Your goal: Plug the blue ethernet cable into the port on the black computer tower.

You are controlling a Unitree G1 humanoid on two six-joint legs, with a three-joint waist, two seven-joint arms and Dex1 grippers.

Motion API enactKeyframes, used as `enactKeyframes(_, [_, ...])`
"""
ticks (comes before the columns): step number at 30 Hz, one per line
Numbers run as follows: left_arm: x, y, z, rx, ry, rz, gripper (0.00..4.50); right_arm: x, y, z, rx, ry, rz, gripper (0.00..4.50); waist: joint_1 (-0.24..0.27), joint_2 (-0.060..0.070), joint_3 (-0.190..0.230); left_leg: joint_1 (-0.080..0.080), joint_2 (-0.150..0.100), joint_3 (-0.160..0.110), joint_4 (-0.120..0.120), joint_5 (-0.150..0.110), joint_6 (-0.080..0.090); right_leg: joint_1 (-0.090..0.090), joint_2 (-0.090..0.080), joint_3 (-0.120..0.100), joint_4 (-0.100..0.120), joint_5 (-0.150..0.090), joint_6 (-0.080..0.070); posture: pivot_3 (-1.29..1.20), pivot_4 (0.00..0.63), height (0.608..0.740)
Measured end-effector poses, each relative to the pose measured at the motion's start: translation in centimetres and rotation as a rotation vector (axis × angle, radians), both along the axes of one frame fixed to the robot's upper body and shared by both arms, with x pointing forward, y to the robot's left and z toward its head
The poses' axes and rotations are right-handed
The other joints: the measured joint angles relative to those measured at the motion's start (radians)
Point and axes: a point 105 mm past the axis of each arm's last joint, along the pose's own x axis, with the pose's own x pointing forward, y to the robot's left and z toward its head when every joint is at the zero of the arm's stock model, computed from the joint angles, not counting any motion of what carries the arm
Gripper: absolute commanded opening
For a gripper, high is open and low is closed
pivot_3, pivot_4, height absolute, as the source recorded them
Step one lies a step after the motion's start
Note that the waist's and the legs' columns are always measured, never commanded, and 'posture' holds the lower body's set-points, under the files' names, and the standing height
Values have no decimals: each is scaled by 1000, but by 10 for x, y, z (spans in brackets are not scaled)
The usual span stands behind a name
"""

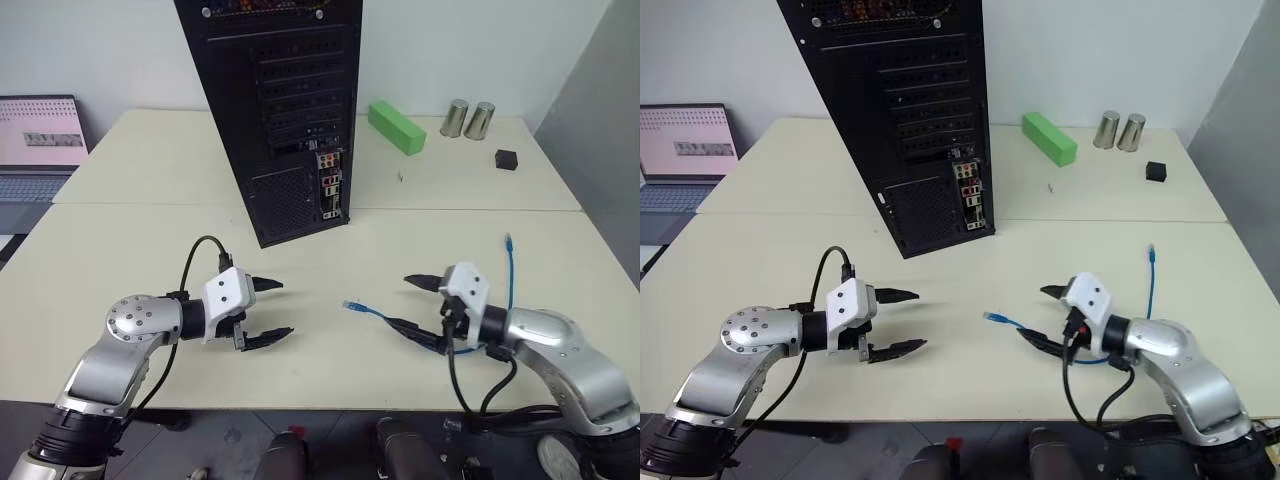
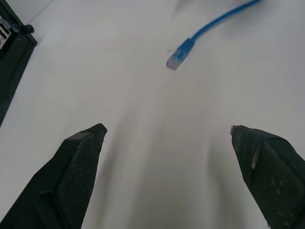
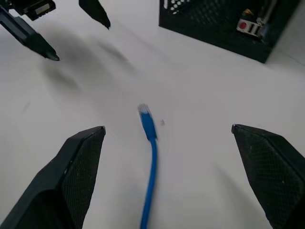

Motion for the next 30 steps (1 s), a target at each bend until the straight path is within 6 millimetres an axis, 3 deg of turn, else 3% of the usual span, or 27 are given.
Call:
enactKeyframes(5, [-2,-3,0,2,4,-27,4494,11,14,-30,-81,38,17,4500,5,0,0,0,0,0,0,0,0,0,0,0,0,0,0,0,150,740])
enactKeyframes(7, [-2,-4,0,2,4,-33,4500,16,12,-37,-100,43,1,4137,5,0,0,0,0,0,0,0,0,0,0,0,0,0,0,0,150,740])
enactKeyframes(24, [6,-25,-3,-12,12,-118,4500,17,13,-41,-161,8,35,21,5,0,0,0,0,0,0,0,0,0,0,0,1,0,0,0,150,740])
enactKeyframes(30, [15,-33,-9,3,-6,-151,4500,10,20,-33,-179,-31,89,21,8,0,0,0,0,0,0,0,0,0,0,0,1,0,0,0,150,740])
